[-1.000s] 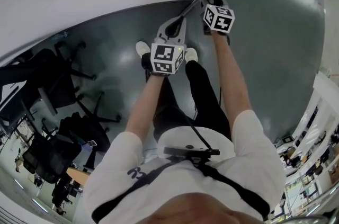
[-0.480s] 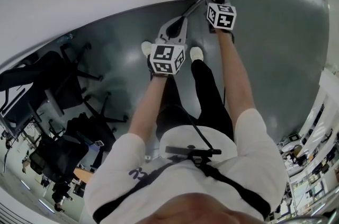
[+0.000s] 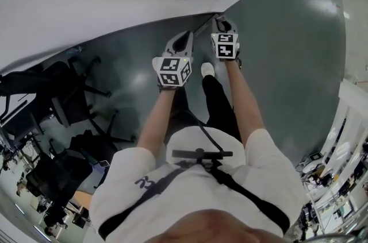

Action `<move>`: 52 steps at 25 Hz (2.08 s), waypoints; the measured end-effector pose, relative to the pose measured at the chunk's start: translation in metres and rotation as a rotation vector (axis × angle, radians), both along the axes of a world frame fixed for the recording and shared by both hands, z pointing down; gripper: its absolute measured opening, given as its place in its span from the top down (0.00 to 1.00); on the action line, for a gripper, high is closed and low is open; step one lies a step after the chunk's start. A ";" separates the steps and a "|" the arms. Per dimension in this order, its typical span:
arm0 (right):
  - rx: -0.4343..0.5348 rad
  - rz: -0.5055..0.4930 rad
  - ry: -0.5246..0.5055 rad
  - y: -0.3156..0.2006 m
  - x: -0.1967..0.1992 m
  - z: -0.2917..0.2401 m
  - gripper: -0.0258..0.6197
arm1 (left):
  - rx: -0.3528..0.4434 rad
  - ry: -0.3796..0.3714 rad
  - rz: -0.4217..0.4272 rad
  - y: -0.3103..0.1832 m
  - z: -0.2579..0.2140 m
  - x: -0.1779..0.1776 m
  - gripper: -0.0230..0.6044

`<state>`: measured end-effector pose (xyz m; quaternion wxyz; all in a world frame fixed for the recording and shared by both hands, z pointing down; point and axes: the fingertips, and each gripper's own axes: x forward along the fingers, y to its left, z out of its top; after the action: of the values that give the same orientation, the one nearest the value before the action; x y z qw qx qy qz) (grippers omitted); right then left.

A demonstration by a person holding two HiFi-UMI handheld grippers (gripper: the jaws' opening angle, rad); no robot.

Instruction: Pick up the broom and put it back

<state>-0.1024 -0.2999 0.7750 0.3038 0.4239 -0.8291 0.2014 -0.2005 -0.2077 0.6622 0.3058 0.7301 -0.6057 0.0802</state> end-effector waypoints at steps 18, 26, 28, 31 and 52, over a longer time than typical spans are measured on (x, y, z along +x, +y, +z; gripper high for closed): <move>0.341 0.195 -0.179 0.046 0.046 -0.285 0.81 | 0.288 -0.111 -0.026 0.035 -0.210 0.003 0.95; 0.490 0.157 -0.324 0.071 0.040 -0.401 0.81 | 0.434 -0.118 -0.076 0.048 -0.298 0.000 0.95; 0.525 0.138 -0.355 0.076 0.035 -0.425 0.81 | 0.466 -0.114 -0.076 0.051 -0.317 0.002 0.95; 0.581 0.107 -0.398 0.082 0.027 -0.461 0.81 | 0.516 -0.119 -0.089 0.054 -0.345 0.004 0.95; 0.743 0.022 -0.506 0.114 0.005 -0.534 0.81 | 0.633 -0.220 -0.184 0.076 -0.406 -0.014 0.95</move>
<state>-0.0969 -0.1857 0.2406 -0.0834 0.4507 -0.8887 -0.0093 -0.2142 -0.1319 0.2558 0.0029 0.7180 -0.6933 -0.0612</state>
